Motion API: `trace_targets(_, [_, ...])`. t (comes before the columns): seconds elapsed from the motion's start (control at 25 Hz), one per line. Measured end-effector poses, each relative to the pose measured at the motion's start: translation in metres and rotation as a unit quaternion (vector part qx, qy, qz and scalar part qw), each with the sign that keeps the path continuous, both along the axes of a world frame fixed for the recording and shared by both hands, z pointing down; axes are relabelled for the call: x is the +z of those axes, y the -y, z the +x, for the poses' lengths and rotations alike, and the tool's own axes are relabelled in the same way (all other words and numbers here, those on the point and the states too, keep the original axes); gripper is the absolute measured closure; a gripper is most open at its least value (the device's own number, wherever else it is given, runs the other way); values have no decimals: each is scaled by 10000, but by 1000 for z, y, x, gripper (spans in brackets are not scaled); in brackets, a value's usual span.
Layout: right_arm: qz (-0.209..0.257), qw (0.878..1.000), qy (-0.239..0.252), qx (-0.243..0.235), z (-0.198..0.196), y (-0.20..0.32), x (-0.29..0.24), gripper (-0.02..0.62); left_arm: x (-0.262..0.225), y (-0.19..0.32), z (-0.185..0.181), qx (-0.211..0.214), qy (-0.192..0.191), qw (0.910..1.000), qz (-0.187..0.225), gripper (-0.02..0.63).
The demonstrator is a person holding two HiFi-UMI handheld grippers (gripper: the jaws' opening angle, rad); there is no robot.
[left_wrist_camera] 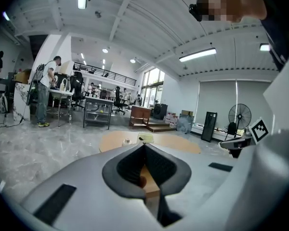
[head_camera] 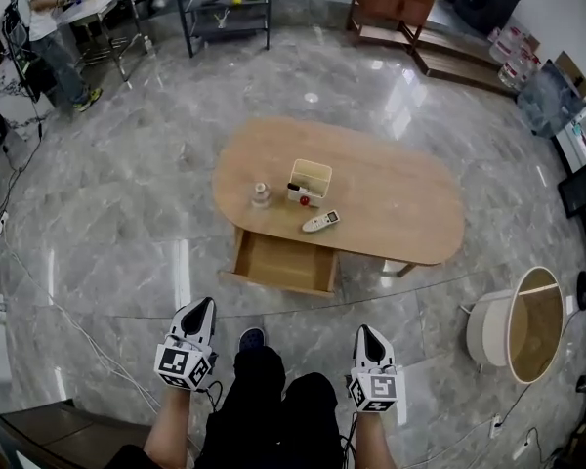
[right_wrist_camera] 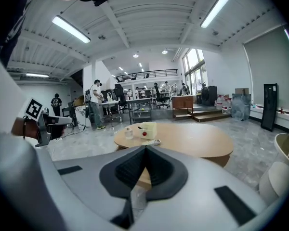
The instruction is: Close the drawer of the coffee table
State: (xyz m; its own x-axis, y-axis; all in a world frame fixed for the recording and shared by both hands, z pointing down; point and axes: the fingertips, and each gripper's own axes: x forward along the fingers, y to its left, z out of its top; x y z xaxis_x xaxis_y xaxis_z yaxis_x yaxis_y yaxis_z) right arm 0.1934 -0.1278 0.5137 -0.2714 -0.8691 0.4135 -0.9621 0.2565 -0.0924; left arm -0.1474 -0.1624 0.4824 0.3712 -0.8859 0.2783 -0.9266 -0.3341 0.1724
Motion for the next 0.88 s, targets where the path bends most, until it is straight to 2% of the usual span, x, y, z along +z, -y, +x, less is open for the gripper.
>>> trace_targets(0.28, [262,9996,-61,-5,2,8,89,569,96,7,-7,112,81,9998,167,581])
trace_targets(0.56, [452,9990,-55,-38,0,1,173,569,187,-7,-21,-23,41,9996,276,581])
trace_targets(0.88, [580,9981,-16,-218,-2,-8,210,570,233,-21,-21,-137,-37,9994,317,581])
